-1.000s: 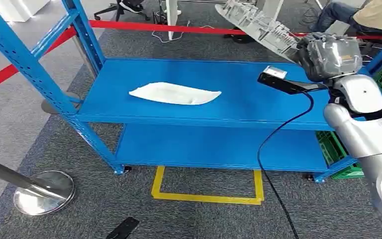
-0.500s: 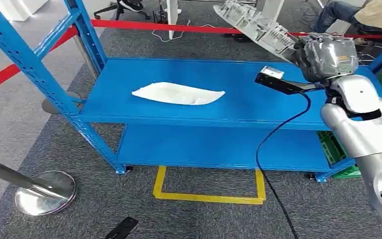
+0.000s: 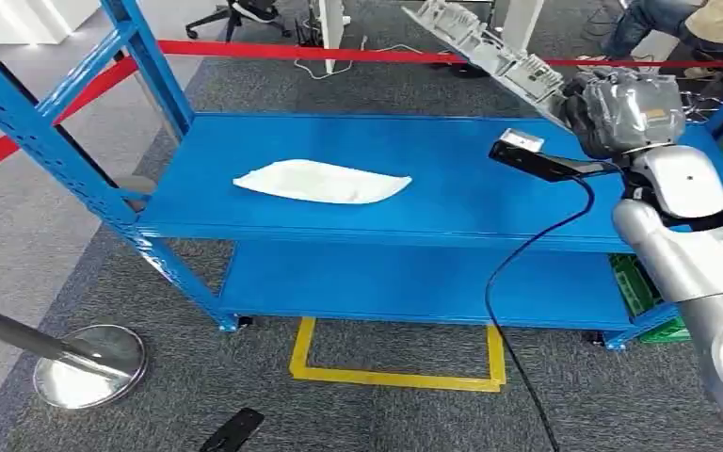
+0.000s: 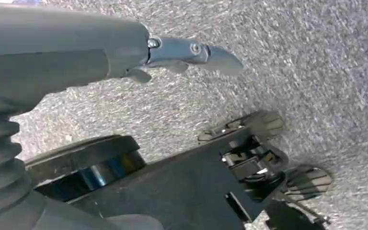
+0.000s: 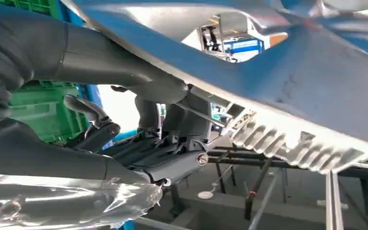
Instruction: Take the parts from the cabinet and place them on the table.
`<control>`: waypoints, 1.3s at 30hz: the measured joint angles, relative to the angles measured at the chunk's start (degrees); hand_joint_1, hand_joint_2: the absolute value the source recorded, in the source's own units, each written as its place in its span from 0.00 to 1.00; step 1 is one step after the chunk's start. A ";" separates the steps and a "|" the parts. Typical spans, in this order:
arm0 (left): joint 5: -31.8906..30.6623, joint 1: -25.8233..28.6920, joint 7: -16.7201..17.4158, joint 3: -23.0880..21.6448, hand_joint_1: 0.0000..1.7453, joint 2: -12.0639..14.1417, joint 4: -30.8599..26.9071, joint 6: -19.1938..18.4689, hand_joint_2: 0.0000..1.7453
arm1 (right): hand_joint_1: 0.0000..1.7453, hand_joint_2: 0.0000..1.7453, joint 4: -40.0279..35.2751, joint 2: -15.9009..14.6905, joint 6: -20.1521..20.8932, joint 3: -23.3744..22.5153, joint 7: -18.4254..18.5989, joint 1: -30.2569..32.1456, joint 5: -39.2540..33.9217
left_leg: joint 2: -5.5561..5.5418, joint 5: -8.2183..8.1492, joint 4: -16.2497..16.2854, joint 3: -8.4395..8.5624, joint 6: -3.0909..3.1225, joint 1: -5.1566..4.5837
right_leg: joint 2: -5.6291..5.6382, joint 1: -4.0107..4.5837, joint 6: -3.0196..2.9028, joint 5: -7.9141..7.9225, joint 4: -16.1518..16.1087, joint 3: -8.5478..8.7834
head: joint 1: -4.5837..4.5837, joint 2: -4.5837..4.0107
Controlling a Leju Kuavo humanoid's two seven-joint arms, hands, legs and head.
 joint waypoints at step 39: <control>-0.17 -0.30 0.37 0.00 0.00 0.04 0.00 0.04 1.00 | 1.00 1.00 0.76 1.01 -0.26 0.09 -0.04 -0.19 -0.02 | 0.54 -3.09 10.78 -4.04 -1.33 0.15 | -0.46 0.42 -1.01 0.55 -0.50 0.15 | -0.15 0.00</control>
